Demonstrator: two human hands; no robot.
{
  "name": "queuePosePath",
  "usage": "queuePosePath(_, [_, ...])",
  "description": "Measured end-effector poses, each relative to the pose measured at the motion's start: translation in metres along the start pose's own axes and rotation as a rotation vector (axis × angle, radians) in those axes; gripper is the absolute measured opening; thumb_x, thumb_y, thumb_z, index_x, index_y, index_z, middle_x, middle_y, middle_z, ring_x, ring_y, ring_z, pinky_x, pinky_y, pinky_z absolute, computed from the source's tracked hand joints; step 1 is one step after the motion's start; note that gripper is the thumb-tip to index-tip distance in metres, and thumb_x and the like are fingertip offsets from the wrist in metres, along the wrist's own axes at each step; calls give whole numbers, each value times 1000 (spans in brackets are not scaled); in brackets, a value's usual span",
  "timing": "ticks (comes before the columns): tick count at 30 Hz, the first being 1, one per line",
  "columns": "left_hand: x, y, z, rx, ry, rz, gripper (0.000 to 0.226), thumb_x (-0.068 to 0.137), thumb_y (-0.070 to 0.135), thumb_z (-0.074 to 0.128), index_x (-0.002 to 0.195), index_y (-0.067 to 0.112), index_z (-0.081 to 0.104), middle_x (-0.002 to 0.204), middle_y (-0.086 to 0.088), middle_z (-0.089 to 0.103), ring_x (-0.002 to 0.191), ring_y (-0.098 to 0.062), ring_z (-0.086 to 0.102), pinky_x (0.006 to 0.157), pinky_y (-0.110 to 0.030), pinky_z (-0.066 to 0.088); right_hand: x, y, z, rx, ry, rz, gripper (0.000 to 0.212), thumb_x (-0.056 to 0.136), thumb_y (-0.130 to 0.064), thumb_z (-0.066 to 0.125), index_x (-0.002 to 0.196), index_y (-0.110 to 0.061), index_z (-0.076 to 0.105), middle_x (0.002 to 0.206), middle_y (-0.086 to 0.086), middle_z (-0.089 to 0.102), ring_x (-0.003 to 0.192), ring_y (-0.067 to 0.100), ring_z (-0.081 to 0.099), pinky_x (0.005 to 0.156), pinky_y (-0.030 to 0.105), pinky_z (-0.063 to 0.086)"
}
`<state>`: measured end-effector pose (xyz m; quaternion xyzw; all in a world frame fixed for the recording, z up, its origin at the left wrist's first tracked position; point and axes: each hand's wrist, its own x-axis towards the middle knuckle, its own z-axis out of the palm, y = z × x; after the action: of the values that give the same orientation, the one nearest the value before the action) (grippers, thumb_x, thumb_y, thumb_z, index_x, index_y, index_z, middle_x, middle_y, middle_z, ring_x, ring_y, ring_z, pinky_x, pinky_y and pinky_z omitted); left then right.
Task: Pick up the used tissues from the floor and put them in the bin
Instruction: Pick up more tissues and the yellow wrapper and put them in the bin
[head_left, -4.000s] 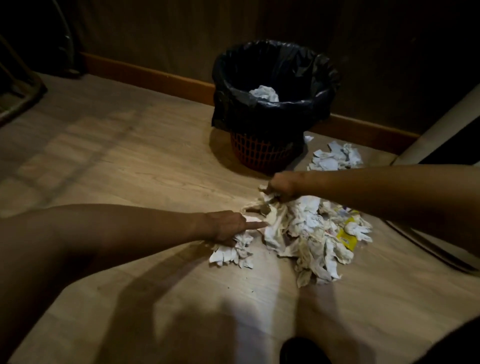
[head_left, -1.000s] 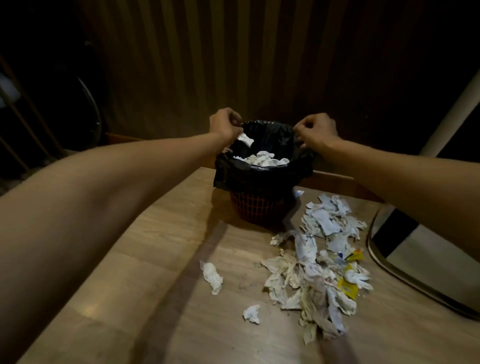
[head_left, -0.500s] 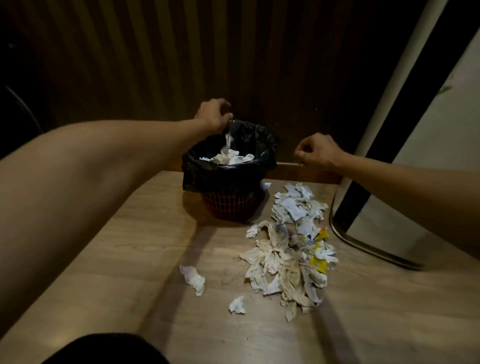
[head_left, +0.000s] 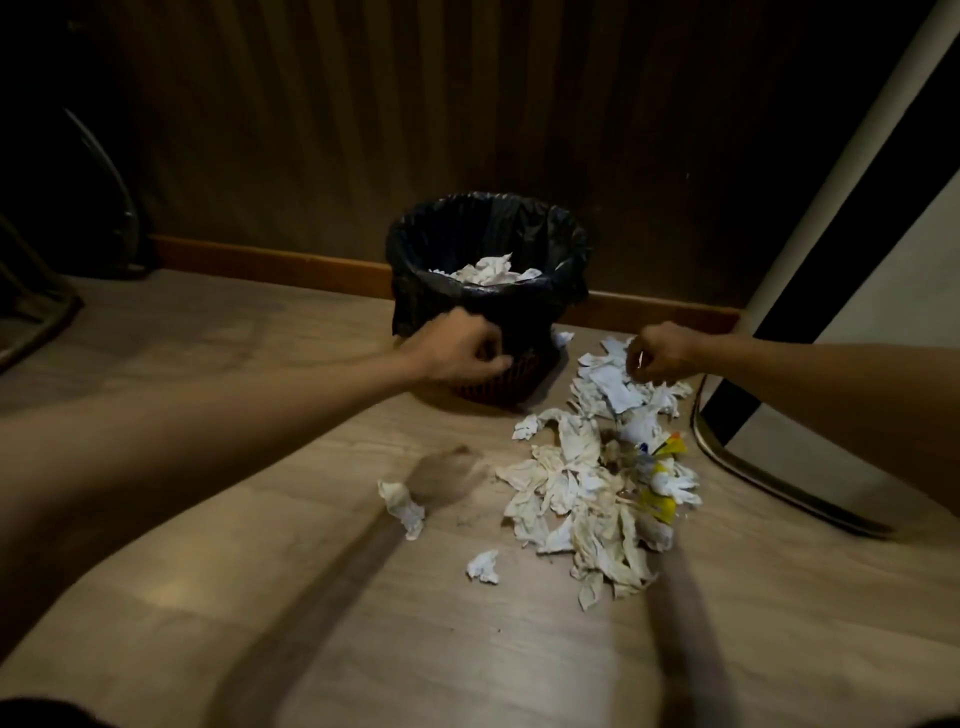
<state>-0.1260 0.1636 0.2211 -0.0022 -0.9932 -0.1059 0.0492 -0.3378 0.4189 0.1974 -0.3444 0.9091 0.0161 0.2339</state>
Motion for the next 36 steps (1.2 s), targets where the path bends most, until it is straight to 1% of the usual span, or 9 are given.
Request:
queuePosePath(5, [-32,-33,68,-60,-431,-226,26,85,31,69,102,11,68,92,-6,73,69,-19,72,52,-29,57,33,27,20,-164,-61,-42,16,86,-28,74,98,-20,67,105,12,72,85,25,70,74,37,60])
queuePosePath(9, [-67,-67,117,228,-636,-315,47,79,34,71,121,15,57,121,-12,59,99,-29,66,79,-41,58,30,38,35,-307,-102,-46,32,91,-31,68,120,-18,63,111,4,63,103,25,62,76,28,44])
queuePosePath(12, [-89,-79,146,185,-731,-514,68,83,38,71,135,5,41,133,-19,45,105,-32,65,69,-37,61,36,55,47,-339,-118,-34,37,90,-30,67,125,-17,61,120,9,63,101,25,60,86,33,50])
queuePosePath(15, [-102,-80,174,105,-687,-603,80,86,49,65,139,0,30,138,-22,36,118,-40,54,87,-41,53,41,64,56,-332,-137,-43,41,92,-32,66,129,-17,58,122,11,63,106,26,61,92,37,51])
queuePosePath(23, [-102,-66,204,-1,-720,-371,34,81,28,71,108,9,65,113,-13,67,105,-31,63,81,-31,48,39,66,75,-300,-168,-102,39,95,-30,62,129,-12,59,127,12,62,115,29,58,87,31,45])
queuePosePath(27, [-91,-42,195,-216,-540,-223,25,77,36,76,90,16,69,95,-5,71,89,-23,65,74,-28,49,32,72,93,-273,-205,-124,50,88,-38,70,130,-14,58,125,12,63,111,29,59,84,32,46])
queuePosePath(31, [-90,2,204,-345,-648,-6,56,58,71,72,93,28,72,122,2,53,109,-11,53,91,-28,50,19,89,122,-346,-308,-115,96,76,-40,82,153,-24,27,136,18,50,116,33,56,80,27,40])
queuePosePath(33, [-89,17,217,-211,-709,130,44,66,65,71,93,29,73,134,1,44,121,-12,45,97,-28,47,13,97,135,-395,-334,-152,110,75,-34,83,157,-34,10,137,20,42,109,34,58,76,29,40])
queuePosePath(36, [-87,29,229,-151,-704,220,28,74,45,73,90,22,69,129,-4,48,117,-19,48,94,-32,47,10,99,149,-413,-295,-227,99,82,-26,75,158,-32,12,137,19,41,109,35,59,82,34,46])
